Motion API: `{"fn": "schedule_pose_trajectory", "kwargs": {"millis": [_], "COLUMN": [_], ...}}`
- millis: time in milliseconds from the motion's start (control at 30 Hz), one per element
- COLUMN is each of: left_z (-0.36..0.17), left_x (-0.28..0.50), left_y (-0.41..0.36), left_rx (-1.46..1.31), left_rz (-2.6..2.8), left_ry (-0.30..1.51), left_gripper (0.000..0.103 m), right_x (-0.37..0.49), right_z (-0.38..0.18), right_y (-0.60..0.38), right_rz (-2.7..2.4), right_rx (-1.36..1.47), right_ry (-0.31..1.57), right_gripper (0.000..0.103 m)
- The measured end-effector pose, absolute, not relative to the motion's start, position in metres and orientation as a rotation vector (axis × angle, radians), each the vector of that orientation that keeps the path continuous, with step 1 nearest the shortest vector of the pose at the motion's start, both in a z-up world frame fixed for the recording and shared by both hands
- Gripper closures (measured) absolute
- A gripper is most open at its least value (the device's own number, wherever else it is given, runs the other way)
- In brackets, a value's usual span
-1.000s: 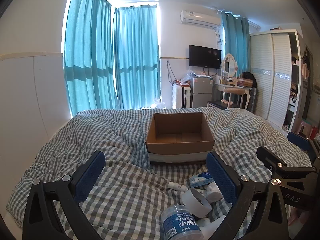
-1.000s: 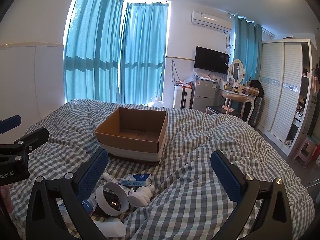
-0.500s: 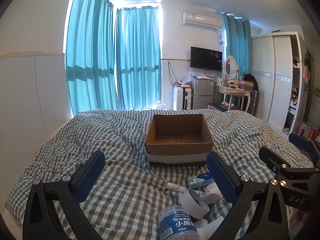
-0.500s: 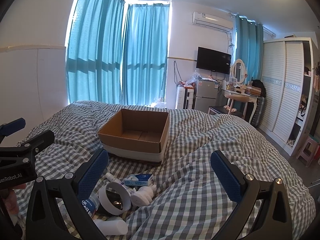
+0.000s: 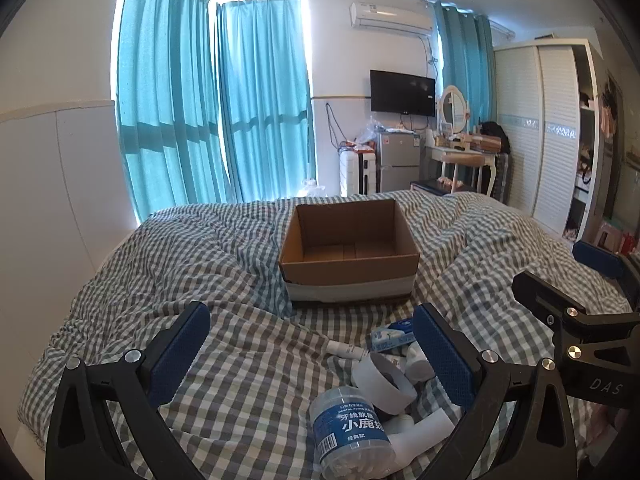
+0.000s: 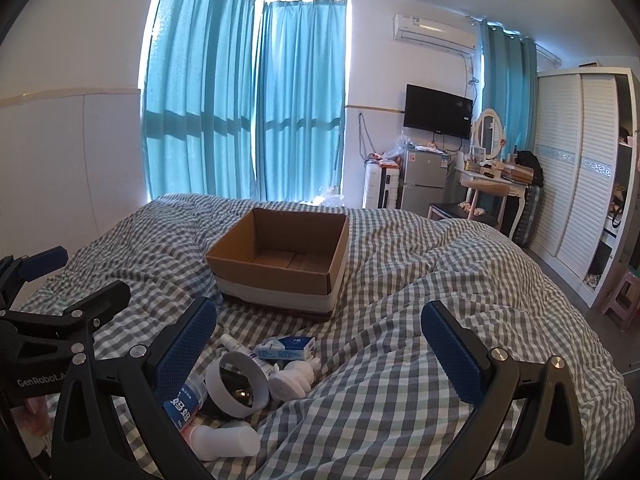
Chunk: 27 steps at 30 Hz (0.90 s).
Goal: Organize objects
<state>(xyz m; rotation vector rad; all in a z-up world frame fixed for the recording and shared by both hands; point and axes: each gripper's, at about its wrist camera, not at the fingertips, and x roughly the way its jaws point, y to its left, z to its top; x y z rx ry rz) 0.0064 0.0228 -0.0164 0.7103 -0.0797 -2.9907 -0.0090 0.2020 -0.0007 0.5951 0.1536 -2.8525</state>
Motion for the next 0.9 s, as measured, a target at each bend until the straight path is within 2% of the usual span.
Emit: {"fn": "schedule_pose_trajectory", "kwargs": {"millis": [433,900], "left_z": [-0.043,-0.119], "left_x": [0.001,-0.017], "left_y": [0.017,0.027], "left_rx": [0.851,1.283], "left_rz": [-2.971,-2.901], "left_ry": [-0.047,0.017], "left_gripper": [0.0,0.001], "right_x": [-0.015,-0.022], "right_z": [-0.017,-0.041], "right_y": [0.2,0.198], "right_rz": [-2.837,-2.811], "right_rx": [0.654,0.759], "right_ry": [0.194,0.226], "right_gripper": [0.0,0.0]}}
